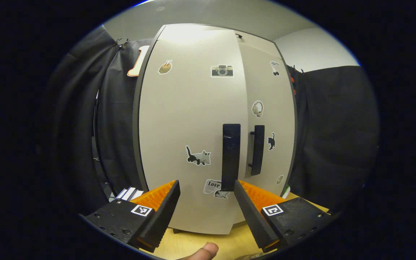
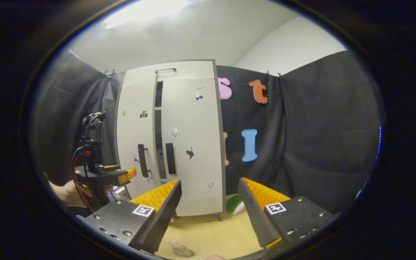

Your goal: Grasp the bottle in the cabinet with the left hand and place it on the coaster, then close the right door with the right hand and the left door with the left hand.

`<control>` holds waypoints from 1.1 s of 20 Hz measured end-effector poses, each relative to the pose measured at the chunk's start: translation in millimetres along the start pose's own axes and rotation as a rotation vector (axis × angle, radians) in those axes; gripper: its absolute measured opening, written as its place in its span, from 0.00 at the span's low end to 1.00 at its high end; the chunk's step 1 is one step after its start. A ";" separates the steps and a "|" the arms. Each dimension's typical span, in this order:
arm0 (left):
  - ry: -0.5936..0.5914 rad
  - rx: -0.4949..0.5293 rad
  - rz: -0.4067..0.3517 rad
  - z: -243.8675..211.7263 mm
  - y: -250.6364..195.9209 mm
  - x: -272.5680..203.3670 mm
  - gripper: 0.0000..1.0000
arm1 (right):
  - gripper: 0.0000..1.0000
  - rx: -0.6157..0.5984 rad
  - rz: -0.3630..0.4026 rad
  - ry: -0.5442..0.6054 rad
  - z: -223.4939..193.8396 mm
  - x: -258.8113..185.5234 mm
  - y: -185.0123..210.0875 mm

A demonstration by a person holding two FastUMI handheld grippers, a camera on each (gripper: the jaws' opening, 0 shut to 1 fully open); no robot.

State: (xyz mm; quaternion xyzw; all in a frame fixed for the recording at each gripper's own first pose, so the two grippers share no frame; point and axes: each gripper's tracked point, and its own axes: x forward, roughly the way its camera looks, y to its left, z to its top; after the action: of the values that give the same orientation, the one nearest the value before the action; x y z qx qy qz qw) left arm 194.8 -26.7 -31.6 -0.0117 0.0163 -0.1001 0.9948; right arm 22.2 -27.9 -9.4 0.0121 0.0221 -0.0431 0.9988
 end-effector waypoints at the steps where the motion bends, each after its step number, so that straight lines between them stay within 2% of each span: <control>1: -0.002 -0.002 0.001 1.7 -1.3 -3.9 0.95 | 0.96 0.003 0.008 -0.005 2.5 3.9 2.9; 3: -0.004 -0.006 -0.001 5.8 -7.1 -12.6 0.95 | 0.93 0.008 0.023 -0.004 4.1 9.5 8.9; 4: -0.008 0.000 0.005 7.1 -8.3 -16.4 0.95 | 0.96 0.011 0.030 -0.002 4.4 11.3 11.2; 5: -0.005 0.022 0.003 8.1 -11.0 -20.9 0.95 | 0.93 0.017 0.036 0.001 4.5 12.0 12.8; 6: -0.006 0.040 0.025 8.5 -8.3 -25.9 0.95 | 0.96 0.022 0.045 0.003 5.2 12.4 14.8; 7: -0.004 0.050 0.048 7.2 -5.3 -30.6 0.95 | 0.93 0.023 0.052 0.005 5.1 14.1 15.7; 11: 0.014 0.019 0.059 0.8 -6.1 -45.3 0.97 | 0.99 0.008 0.057 0.015 3.2 18.0 11.1; 12: 0.018 0.020 0.059 0.9 -5.9 -48.7 0.97 | 0.96 0.010 0.065 0.017 2.2 17.9 12.1; 14: 0.016 0.044 0.065 1.1 -2.5 -55.2 0.97 | 0.96 0.016 0.082 0.014 1.6 18.3 16.2; 20: 0.012 0.030 0.084 -1.2 6.7 -77.4 0.97 | 0.96 0.021 0.122 0.013 4.0 21.5 32.7; 22: 0.007 0.034 0.093 0.3 9.5 -81.3 0.97 | 0.94 0.034 0.128 0.013 6.0 23.5 35.1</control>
State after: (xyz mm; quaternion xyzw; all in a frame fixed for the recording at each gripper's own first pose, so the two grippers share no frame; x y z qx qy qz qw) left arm 117.2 -1.2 -29.2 0.0064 0.0187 -0.0542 0.9983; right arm 48.9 4.9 -3.7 0.0305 0.0269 0.0206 0.9990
